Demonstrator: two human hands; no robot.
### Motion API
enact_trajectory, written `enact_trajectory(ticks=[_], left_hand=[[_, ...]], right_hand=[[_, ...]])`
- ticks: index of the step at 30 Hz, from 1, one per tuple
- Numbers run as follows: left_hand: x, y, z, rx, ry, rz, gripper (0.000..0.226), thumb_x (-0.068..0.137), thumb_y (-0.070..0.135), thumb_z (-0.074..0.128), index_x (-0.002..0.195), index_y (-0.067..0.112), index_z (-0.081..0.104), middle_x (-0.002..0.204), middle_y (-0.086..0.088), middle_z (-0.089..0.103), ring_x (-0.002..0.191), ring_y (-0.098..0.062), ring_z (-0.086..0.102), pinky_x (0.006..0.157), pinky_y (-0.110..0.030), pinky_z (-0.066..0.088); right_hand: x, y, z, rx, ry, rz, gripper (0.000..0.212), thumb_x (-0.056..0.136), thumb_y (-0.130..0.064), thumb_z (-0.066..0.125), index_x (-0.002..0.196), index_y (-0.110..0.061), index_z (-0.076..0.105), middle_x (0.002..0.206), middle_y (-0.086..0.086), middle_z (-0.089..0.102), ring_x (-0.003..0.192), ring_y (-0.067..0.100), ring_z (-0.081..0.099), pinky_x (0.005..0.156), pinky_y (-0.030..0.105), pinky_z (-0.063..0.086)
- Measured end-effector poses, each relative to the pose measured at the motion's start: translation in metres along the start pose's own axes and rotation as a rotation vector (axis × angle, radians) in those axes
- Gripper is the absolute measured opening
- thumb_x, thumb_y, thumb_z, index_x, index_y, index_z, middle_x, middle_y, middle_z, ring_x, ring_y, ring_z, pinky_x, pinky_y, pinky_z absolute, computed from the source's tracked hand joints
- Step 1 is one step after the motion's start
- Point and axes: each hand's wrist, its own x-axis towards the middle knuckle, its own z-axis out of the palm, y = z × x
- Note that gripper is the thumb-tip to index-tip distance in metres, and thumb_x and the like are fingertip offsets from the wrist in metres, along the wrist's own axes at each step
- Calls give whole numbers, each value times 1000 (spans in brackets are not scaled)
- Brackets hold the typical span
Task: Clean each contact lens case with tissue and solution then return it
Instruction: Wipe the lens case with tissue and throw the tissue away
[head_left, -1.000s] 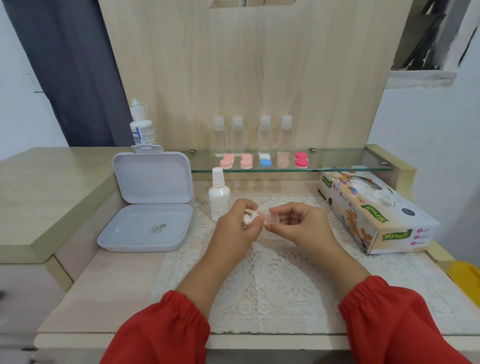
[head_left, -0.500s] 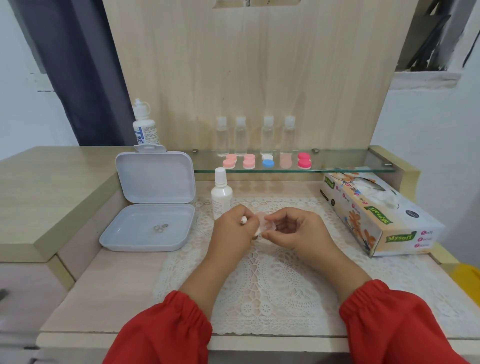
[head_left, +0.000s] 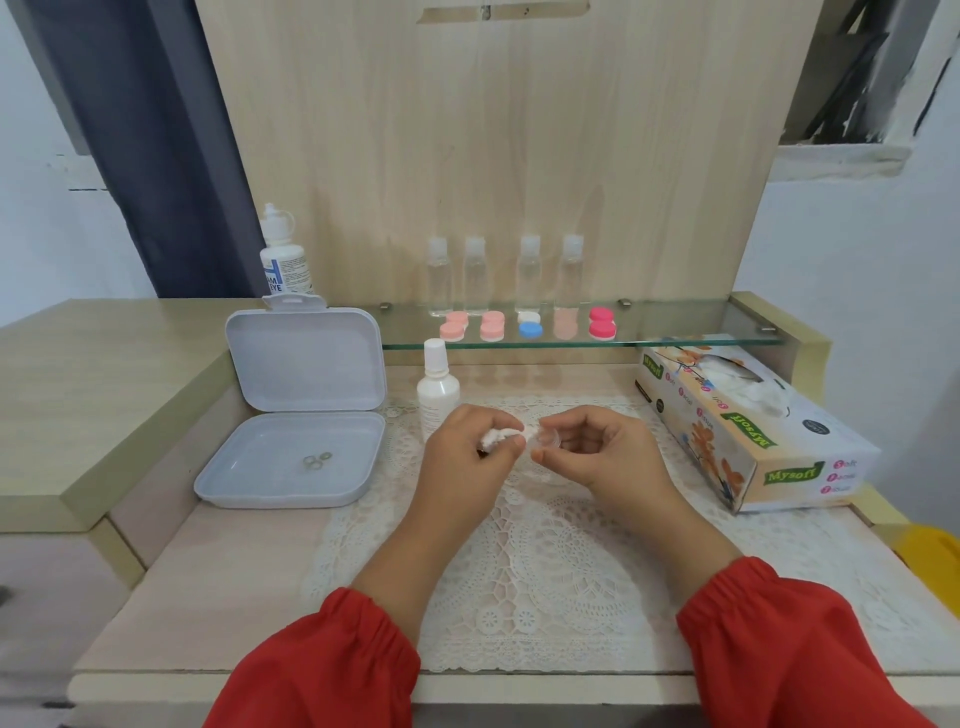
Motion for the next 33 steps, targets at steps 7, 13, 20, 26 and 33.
enact_trajectory(ticks=[7, 13, 20, 26, 33], left_hand=[[0, 6, 0, -131, -1, -154, 9, 85, 11, 63, 77, 13, 57, 59, 2, 49, 45, -6, 36, 43, -17, 32], [5, 7, -4, -318, 22, -402, 12, 80, 3, 57, 72, 11, 55, 60, -3, 58, 46, -11, 37, 43, -21, 30], [10, 6, -11, -843, -36, -672, 9, 87, -1, 50, 79, 1, 55, 69, -13, 62, 48, -10, 47, 40, -17, 39], [6, 9, -8, -745, -110, -633, 7, 87, -3, 53, 89, -4, 60, 78, -16, 68, 51, -10, 52, 45, -17, 44], [12, -2, -13, -772, 116, -656, 4, 88, -1, 55, 89, 1, 58, 75, -13, 65, 49, -8, 52, 44, -18, 44]], right_hand=[[-3, 1, 4, -1, -88, -31, 27, 70, 2, 81, 89, -16, 74, 87, 11, 72, 81, 22, 69, 76, 31, 58], [-5, 1, 5, -27, -109, -59, 29, 71, 4, 80, 88, -18, 73, 87, 9, 72, 79, 18, 68, 75, 28, 57], [-3, 3, 3, -10, -21, -61, 27, 72, -2, 81, 84, -25, 73, 83, 2, 72, 77, 16, 66, 73, 32, 56], [4, 1, 1, -125, 109, 20, 21, 74, -18, 82, 86, -30, 70, 91, -4, 68, 82, 12, 64, 74, 25, 51], [8, 12, -8, -520, -33, 170, 16, 76, -31, 77, 88, -33, 67, 87, -12, 63, 69, 4, 50, 74, 28, 44]])
